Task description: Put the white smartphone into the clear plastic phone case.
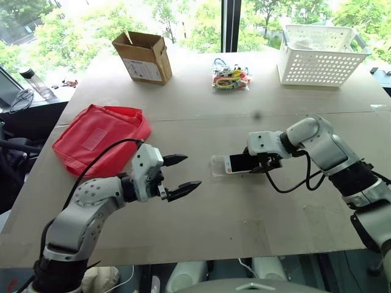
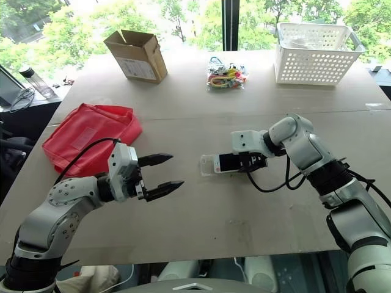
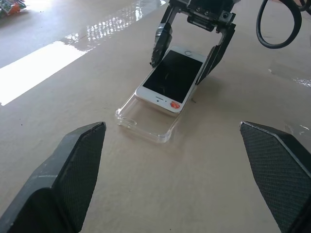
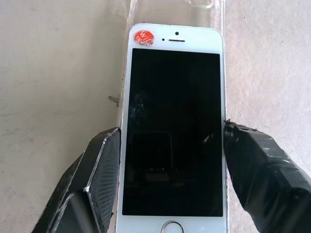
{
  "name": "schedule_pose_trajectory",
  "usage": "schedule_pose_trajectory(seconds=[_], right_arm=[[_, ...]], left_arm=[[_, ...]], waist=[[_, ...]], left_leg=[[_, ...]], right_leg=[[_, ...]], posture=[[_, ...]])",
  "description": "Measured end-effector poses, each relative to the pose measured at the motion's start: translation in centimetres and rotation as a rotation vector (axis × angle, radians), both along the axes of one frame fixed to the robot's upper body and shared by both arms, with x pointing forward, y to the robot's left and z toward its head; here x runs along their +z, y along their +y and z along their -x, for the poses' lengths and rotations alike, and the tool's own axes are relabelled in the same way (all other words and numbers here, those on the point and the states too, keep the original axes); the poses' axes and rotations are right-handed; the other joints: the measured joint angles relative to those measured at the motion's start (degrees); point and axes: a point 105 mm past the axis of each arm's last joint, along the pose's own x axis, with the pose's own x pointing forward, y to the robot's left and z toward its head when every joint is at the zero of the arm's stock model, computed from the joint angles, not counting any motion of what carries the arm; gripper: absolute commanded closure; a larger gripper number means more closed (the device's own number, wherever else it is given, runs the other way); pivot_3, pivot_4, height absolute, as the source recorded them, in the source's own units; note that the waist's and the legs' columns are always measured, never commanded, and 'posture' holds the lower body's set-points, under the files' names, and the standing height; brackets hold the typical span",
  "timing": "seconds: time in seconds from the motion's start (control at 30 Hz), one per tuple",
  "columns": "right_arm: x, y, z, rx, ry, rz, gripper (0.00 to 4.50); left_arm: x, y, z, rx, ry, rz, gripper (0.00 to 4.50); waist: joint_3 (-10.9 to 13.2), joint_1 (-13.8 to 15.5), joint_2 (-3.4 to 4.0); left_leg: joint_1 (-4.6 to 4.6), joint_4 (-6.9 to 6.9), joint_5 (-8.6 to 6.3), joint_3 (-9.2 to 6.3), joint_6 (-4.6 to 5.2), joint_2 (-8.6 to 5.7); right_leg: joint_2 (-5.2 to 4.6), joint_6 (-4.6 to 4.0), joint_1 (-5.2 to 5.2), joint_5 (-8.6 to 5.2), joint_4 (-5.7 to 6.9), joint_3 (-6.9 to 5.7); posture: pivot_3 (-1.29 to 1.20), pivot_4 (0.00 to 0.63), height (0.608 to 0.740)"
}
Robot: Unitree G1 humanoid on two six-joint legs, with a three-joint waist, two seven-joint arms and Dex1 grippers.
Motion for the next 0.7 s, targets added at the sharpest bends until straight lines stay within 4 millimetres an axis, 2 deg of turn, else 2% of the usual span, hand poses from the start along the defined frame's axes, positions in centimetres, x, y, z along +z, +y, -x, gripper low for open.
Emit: schedule_pose_trajectory(seconds=[0.4, 0.43, 0.5, 0.7], right_arm=[[-0.01, 0.27, -0.26, -0.027, 0.010, 0.032, 1.75], [0.01, 0.28, -0.28, -0.031, 0.013, 0.035, 0.71], [-0.01, 0.29, -0.35, -0.040, 0.017, 0.038, 0.02], [-0.03, 0.19, -0.73, -0.083, -0.013, 0.038, 0.02]], left_arm=[[-0.02, -0.19, -0.09, -0.003, -0.003, -0.004, 0.00], [-0.03, -0.19, -0.10, -0.001, -0.003, -0.004, 0.00], [-0.03, -0.18, -0.12, 0.001, -0.004, -0.004, 0.00], [-0.21, -0.12, -0.03, 0.004, 0.004, -0.004, 0.00]], waist=[[0.0, 0.0, 0.00], [0.0, 0.0, 0.00], [0.0, 0.0, 0.00], [0.0, -0.1, 0.03]], left_leg=[[0.02, 0.00, 0.00, 0.00, -0.01, 0.00], [0.02, 0.00, 0.00, 0.00, -0.01, 0.00], [0.02, 0.00, 0.00, -0.01, -0.01, 0.00], [-0.04, -0.03, 0.00, 0.00, -0.01, 0.00]], right_leg=[[0.01, -0.05, 0.01, 0.03, 0.01, 0.00], [0.01, -0.05, 0.01, 0.04, 0.01, 0.00], [0.02, -0.05, 0.01, 0.04, 0.01, -0.01], [0.01, -0.06, -0.09, 0.04, 0.01, 0.01]], posture=[[0.00, 0.150, 0.740], [0.00, 0.150, 0.740], [0.00, 0.150, 0.740], [0.00, 0.150, 0.740]])
